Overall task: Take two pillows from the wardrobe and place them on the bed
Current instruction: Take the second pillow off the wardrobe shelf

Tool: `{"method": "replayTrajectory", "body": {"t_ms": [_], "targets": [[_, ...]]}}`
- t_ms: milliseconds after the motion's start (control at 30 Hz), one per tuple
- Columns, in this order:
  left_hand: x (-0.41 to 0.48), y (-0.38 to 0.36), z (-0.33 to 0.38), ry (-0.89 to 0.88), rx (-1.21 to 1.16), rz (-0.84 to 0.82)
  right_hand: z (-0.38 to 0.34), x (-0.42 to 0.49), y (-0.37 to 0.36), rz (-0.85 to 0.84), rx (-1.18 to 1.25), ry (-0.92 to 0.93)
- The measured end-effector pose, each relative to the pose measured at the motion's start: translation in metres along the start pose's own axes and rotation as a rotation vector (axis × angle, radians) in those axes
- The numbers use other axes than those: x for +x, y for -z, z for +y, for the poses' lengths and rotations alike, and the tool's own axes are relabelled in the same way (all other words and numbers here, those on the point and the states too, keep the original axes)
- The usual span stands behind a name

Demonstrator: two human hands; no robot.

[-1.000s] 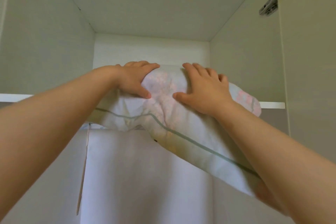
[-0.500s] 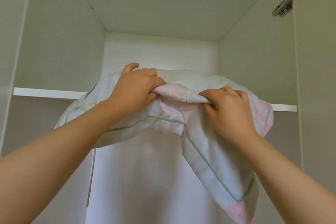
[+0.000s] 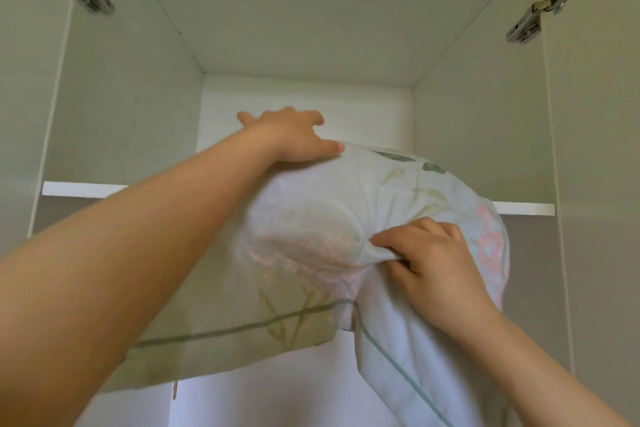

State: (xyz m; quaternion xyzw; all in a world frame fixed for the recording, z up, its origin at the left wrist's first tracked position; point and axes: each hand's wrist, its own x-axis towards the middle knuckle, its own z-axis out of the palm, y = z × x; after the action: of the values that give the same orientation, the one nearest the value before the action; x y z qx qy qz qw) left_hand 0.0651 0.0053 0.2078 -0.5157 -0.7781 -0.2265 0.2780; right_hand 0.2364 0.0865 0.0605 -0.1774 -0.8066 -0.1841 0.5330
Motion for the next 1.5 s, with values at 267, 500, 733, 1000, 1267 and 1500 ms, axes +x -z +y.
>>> {"method": "replayTrajectory", "body": {"t_ms": [267,500,733,1000,1267,1500], "targets": [[0.014,-0.043,-0.007,0.28,-0.028,0.025,-0.01,0.017,0.02,-0.255,0.322,-0.215],[0.003,-0.042,-0.021,0.022,0.057,0.275,-0.015,0.028,0.018,-0.044,0.439,-0.311],[-0.053,-0.055,-0.034,-0.047,-0.122,0.458,-0.019,0.069,0.015,0.027,0.168,-0.347],[-0.099,-0.089,-0.063,-0.144,-0.182,0.549,-0.003,0.086,-0.002,-0.069,-0.006,-0.461],[-0.034,-0.061,-0.033,0.056,-0.275,0.437,-0.004,0.105,-0.032,-0.095,-0.118,-0.407],[0.014,-0.065,-0.023,0.205,-0.043,0.235,0.003,0.123,-0.048,-0.1,-0.201,-0.304]]}}
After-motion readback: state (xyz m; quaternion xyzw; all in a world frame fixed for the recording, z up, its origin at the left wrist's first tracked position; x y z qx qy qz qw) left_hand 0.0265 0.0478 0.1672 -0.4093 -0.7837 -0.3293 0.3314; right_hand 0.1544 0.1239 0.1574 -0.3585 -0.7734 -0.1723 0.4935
